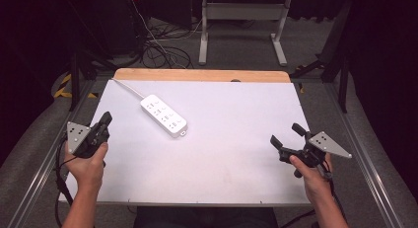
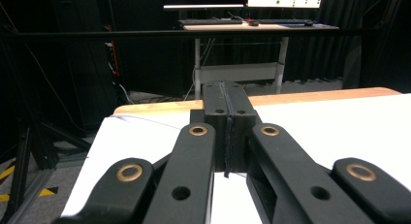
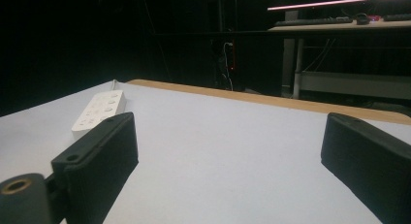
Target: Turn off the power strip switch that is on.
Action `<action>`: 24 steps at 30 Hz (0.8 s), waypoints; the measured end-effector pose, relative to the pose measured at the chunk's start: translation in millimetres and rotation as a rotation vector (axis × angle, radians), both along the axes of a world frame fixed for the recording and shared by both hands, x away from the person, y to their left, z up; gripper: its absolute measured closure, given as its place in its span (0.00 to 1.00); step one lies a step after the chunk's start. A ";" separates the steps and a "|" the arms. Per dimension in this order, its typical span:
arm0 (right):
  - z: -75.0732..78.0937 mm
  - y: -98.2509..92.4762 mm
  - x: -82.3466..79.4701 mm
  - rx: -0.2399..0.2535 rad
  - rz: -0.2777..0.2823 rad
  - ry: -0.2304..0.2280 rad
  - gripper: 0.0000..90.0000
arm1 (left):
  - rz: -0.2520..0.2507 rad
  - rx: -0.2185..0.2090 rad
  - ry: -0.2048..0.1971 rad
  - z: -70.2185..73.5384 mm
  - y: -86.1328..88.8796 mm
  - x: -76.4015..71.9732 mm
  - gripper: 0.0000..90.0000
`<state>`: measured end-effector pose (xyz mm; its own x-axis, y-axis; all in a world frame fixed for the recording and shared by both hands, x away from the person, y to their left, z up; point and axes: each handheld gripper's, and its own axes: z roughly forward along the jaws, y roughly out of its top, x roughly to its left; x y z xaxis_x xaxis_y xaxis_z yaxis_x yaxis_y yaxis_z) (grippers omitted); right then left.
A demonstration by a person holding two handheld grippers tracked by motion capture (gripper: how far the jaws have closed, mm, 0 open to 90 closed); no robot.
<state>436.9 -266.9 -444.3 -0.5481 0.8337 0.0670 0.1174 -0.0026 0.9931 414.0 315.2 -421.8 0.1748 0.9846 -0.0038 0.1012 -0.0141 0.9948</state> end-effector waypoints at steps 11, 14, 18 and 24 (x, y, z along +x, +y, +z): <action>2.3 -1.1 -2.2 0.011 -0.005 -0.008 0.07 | 0.057 0.060 -0.009 -6.4 -11.6 10.9 0.03; 1.9 -0.3 -2.2 0.006 -0.002 -0.010 0.07 | 0.051 0.056 -0.003 -6.5 -13.4 11.2 0.04; 2.1 -1.0 -2.2 0.008 -0.006 -0.008 0.07 | 0.043 0.053 0.011 -8.4 -14.4 12.9 0.03; 3.1 -1.3 -3.5 0.010 -0.010 -0.011 0.07 | 0.044 0.047 0.009 -8.4 -12.7 10.9 0.04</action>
<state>433.4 -268.2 -441.2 -0.5404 0.8385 0.0691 0.1060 -0.0136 0.9943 424.8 302.4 -430.2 0.1314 0.9905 0.0412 0.1117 -0.0560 0.9922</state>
